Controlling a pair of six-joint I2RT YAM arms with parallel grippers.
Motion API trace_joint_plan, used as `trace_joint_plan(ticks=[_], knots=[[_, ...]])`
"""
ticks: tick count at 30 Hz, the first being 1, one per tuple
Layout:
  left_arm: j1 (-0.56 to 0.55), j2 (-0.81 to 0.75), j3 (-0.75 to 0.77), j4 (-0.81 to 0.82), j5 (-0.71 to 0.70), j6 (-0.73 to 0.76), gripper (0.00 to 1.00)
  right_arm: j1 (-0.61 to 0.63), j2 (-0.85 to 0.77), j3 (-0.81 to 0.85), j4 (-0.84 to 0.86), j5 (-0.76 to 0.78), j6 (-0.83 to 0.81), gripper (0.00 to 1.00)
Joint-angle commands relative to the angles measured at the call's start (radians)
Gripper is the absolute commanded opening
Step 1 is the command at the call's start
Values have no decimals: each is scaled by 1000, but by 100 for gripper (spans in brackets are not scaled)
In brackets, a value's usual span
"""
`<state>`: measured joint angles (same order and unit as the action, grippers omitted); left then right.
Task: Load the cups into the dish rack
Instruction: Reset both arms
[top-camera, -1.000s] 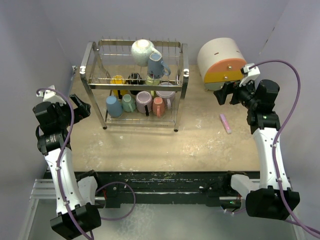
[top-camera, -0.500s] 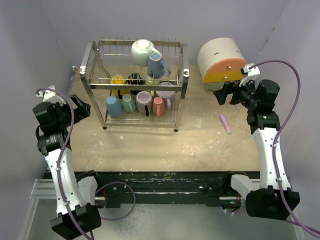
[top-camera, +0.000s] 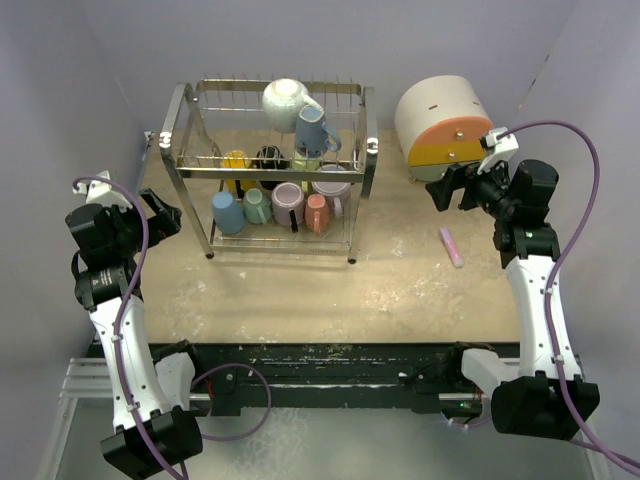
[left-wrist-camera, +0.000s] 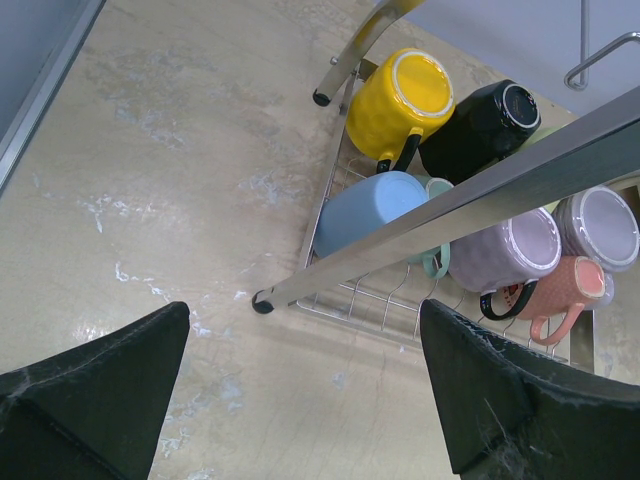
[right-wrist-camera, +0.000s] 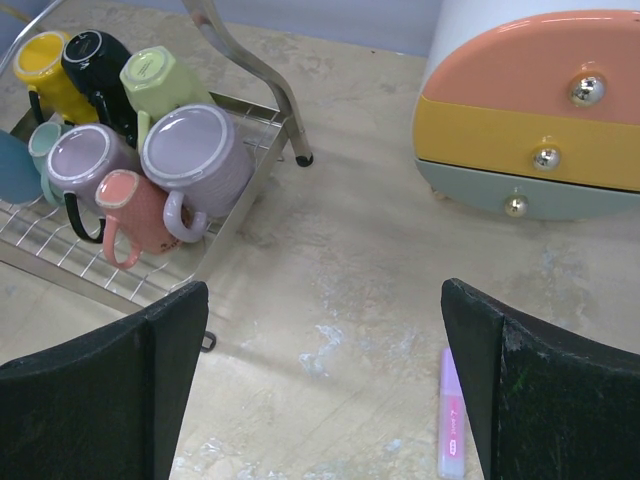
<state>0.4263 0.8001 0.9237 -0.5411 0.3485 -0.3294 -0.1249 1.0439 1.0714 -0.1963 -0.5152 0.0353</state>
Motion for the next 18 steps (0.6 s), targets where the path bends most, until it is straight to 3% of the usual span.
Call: trace_joint_plan(ticks=[1,18], knots=[[8,-10,7,21,17,10,99,-3,-28,-4,43,-10,-2,100],[8,-16,-2,17,15,16,99,-2,-31,-10,44,-5,-5,100]])
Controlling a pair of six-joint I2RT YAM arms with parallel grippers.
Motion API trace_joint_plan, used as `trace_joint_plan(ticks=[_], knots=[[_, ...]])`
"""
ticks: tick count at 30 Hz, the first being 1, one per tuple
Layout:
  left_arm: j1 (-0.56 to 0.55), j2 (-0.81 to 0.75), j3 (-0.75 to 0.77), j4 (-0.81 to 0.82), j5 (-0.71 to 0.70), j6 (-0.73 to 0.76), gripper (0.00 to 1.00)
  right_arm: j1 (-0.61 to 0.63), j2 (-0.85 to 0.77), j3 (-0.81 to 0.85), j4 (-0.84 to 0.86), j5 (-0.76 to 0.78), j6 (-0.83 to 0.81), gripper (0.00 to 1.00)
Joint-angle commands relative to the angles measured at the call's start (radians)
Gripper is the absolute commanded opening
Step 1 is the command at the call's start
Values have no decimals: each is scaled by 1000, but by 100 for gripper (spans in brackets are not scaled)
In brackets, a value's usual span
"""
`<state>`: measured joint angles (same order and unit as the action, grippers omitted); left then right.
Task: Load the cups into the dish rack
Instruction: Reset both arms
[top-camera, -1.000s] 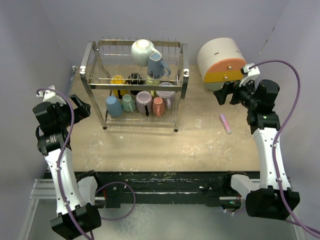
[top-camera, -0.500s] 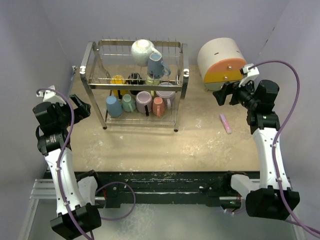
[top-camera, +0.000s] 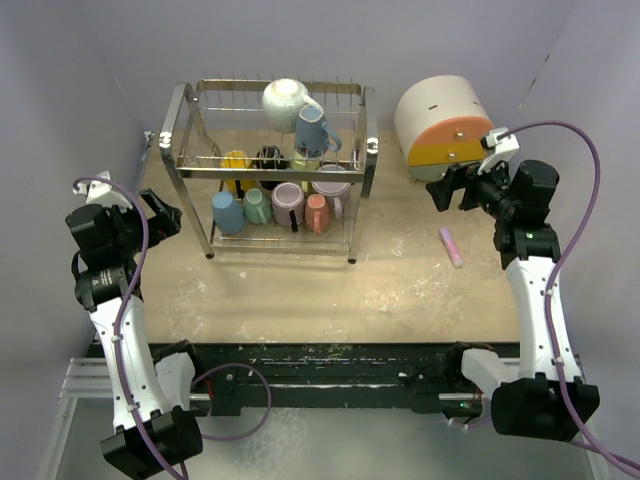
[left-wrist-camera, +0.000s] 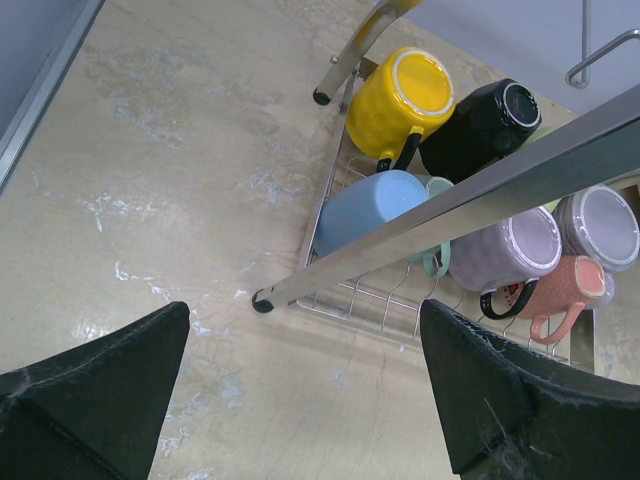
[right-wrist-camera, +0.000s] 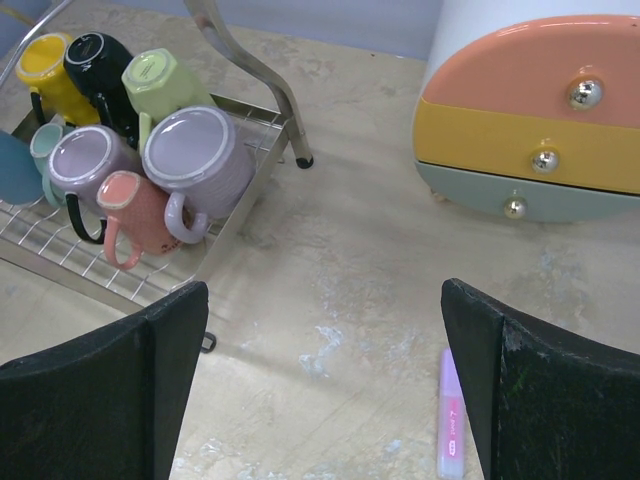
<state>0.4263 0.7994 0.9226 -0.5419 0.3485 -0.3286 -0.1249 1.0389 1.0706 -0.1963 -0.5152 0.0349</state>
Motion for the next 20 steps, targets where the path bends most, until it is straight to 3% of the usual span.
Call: trace_joint_plan(ticks=[1,20], knots=[[8,-15,-1,17,15,16,99,-2,-27,-9,44,-4,-5,100],[8,-15,-7,17,23,15,99,-2,-29,-17,55,22,-3,100]])
